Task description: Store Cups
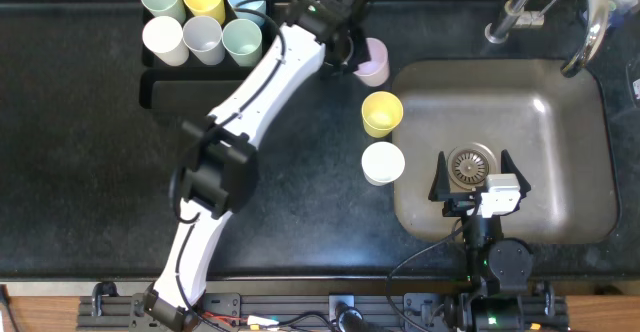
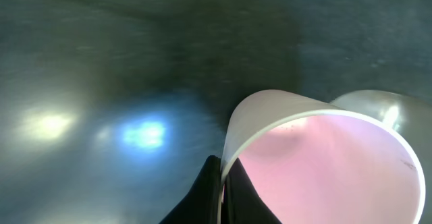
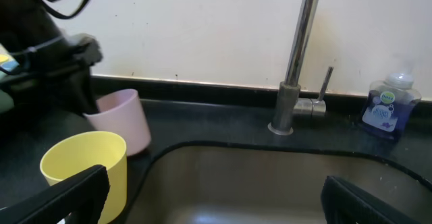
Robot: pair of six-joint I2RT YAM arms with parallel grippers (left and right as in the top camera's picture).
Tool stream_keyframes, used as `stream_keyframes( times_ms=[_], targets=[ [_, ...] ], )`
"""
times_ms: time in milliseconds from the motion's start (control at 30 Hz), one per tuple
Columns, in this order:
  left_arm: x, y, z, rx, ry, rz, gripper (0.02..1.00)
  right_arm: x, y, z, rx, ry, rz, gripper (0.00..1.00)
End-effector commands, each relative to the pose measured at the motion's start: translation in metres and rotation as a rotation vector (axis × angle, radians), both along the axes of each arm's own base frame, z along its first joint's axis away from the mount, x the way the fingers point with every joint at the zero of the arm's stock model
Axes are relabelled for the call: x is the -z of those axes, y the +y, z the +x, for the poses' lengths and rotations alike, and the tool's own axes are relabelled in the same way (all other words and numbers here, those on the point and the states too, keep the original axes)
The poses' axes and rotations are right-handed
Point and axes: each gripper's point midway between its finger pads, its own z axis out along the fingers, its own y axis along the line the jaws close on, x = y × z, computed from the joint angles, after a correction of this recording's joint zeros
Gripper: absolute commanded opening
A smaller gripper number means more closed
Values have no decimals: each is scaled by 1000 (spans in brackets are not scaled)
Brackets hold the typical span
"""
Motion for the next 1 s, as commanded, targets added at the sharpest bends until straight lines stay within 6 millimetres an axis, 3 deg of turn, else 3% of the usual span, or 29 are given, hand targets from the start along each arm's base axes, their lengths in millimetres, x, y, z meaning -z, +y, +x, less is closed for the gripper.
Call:
stream_keyframes(
  times_ms=[33, 133, 200, 300, 400, 500, 667, 1000],
  targets=[
    [-130, 73, 10, -151, -195, -45, 36, 3, 0, 0, -1, 0, 8, 998],
    [-186, 134, -7, -270, -270, 6, 38, 3, 0, 0, -1, 0, 8, 993],
    [-209, 193, -31, -443, -278, 84, 36, 3, 0, 0, -1, 0, 8, 993],
    [-215, 262, -70, -676, -231, 140, 36, 3, 0, 0, -1, 0, 8, 998],
    [-195, 308, -97, -821, -179, 132, 36, 3, 0, 0, -1, 0, 8, 996],
    [-157, 329, -108, -879, -140, 98, 36, 3, 0, 0, -1, 0, 8, 998],
    [-103, 344, -111, -919, -90, 104, 38, 3, 0, 0, -1, 0, 8, 998],
    [-62, 374, -111, -992, 11, 127, 36, 3, 0, 0, -1, 0, 8, 996]
  ],
)
